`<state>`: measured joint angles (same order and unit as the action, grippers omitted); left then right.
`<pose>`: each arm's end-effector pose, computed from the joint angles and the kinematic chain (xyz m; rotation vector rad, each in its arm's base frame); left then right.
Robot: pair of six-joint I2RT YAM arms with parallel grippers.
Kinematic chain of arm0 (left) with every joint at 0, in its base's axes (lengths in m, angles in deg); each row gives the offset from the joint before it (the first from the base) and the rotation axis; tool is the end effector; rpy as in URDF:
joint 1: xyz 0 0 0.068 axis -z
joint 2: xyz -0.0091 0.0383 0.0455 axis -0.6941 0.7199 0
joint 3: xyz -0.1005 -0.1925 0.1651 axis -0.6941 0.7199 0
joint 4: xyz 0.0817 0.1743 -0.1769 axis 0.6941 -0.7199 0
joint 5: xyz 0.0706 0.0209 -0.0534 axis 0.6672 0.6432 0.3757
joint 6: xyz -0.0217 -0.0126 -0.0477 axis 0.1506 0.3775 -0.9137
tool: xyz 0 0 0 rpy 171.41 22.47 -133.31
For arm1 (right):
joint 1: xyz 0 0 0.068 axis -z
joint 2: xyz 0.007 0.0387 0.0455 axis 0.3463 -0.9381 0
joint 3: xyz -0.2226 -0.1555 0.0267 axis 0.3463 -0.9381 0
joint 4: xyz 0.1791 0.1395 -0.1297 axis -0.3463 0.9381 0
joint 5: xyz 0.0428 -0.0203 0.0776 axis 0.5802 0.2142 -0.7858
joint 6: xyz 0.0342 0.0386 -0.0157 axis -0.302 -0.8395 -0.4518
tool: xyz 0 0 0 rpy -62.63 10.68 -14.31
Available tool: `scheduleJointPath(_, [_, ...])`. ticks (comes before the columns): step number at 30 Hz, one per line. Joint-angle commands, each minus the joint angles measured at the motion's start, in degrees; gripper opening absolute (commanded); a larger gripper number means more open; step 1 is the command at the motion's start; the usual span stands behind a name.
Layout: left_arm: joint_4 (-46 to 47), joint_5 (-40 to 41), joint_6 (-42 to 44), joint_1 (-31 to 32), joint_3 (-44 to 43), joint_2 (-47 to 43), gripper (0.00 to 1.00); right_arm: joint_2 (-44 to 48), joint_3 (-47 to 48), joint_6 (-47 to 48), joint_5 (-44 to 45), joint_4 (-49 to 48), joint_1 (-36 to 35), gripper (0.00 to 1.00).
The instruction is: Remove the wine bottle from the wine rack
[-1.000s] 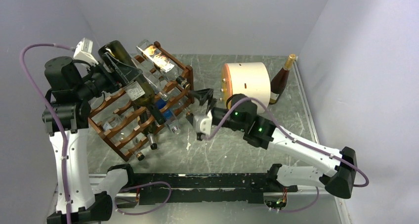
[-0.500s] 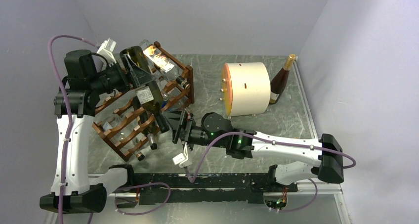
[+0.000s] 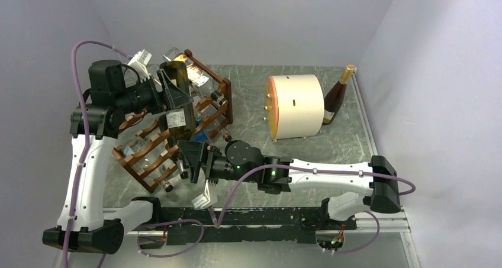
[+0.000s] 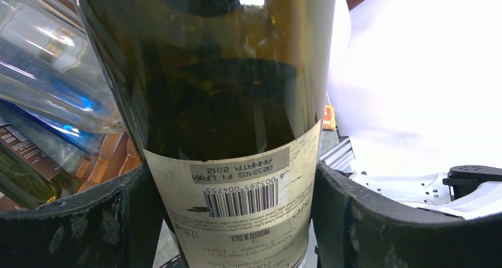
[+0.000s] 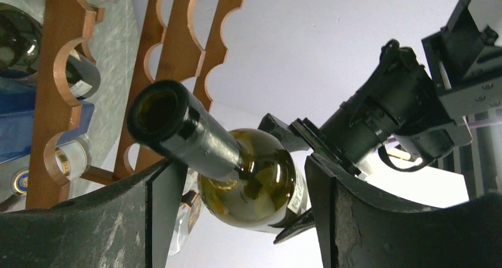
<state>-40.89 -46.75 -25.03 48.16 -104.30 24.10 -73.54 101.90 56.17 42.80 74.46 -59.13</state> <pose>0.1921 -0.0357 0.4463 -0.0156 2.1124 -1.0059 0.0608 0.3261 0.3466 -1.7183 -0.0833 -0.3399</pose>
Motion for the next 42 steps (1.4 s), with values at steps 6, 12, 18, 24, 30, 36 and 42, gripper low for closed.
scheduleJointPath(6, [3.1, 0.0, -0.4, 1.9, -2.1, -1.1, 0.07, -3.7, 2.7, 3.6, 2.5, -0.4, -1.6, 0.79])
scheduleJointPath(12, [3.2, 0.2, -0.6, 2.6, -2.0, -1.3, 0.07, -6.8, 4.9, 4.9, 3.3, -1.3, -1.6, 0.75])
scheduleJointPath(18, [2.6, 0.2, -0.2, 2.9, -2.2, -1.3, 0.07, -8.0, 5.4, 6.1, 2.7, -3.9, -1.5, 0.58])
scheduleJointPath(24, [2.6, 0.1, -0.3, 3.0, -2.8, -1.5, 0.25, -8.2, 7.2, 6.6, 4.4, -3.9, -1.7, 0.02])
scheduleJointPath(30, [3.6, -0.5, -0.8, 3.0, -2.0, -1.8, 0.81, -8.6, 6.8, 10.8, 5.5, -11.6, -1.7, 0.00])
scheduleJointPath(36, [4.4, 0.5, -1.1, 3.0, -1.8, -2.8, 1.00, -9.1, 7.3, 13.5, 6.8, -16.7, -1.7, 0.00])
scheduleJointPath(42, [1.5, 9.8, 0.1, 3.0, -5.2, -4.6, 1.00, -8.0, 6.9, 13.5, 9.1, -20.7, -1.7, 0.00])
